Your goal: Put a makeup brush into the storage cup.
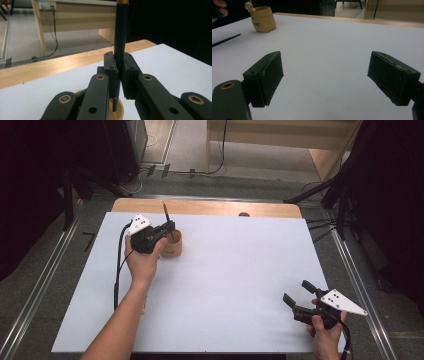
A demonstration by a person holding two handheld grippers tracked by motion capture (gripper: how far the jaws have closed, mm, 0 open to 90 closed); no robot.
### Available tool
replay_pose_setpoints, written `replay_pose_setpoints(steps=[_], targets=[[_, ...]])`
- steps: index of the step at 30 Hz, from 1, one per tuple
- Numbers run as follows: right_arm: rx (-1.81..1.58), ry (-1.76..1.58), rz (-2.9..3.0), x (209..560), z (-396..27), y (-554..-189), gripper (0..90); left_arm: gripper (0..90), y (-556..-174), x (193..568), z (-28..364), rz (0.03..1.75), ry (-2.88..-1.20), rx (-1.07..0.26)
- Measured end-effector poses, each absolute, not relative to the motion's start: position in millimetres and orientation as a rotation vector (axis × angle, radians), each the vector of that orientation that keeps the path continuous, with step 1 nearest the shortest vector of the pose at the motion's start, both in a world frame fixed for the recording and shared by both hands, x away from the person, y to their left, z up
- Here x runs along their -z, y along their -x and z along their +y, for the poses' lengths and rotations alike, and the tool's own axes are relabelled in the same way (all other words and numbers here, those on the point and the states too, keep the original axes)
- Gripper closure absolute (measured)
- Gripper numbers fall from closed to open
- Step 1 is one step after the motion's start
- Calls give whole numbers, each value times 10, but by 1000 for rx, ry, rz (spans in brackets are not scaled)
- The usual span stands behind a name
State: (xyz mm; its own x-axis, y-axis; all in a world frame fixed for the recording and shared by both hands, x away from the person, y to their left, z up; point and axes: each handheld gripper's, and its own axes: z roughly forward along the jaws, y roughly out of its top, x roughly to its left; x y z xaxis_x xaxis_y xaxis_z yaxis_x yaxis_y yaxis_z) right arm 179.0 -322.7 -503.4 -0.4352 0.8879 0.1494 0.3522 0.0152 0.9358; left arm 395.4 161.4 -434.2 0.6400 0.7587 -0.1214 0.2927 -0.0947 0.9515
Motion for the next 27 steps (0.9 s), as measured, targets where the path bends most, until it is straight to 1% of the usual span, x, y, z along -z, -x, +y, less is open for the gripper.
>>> replay_pose_setpoints(steps=[14, 23, 27], targets=[[-1463, -1328, 1777, 5101, -3308, -1821, 130, 840, -4029, 4501, 1435, 937, -1721, -530], [-1487, -1354, 1755, 5127, -3332, -1839, 130, 840, -4000, 4554, 1366, 987, -1751, -606], [-1486, -1364, 1746, 5131, -3341, -1844, 131, 840, -4015, 4576, 1416, 1022, -1744, -574]])
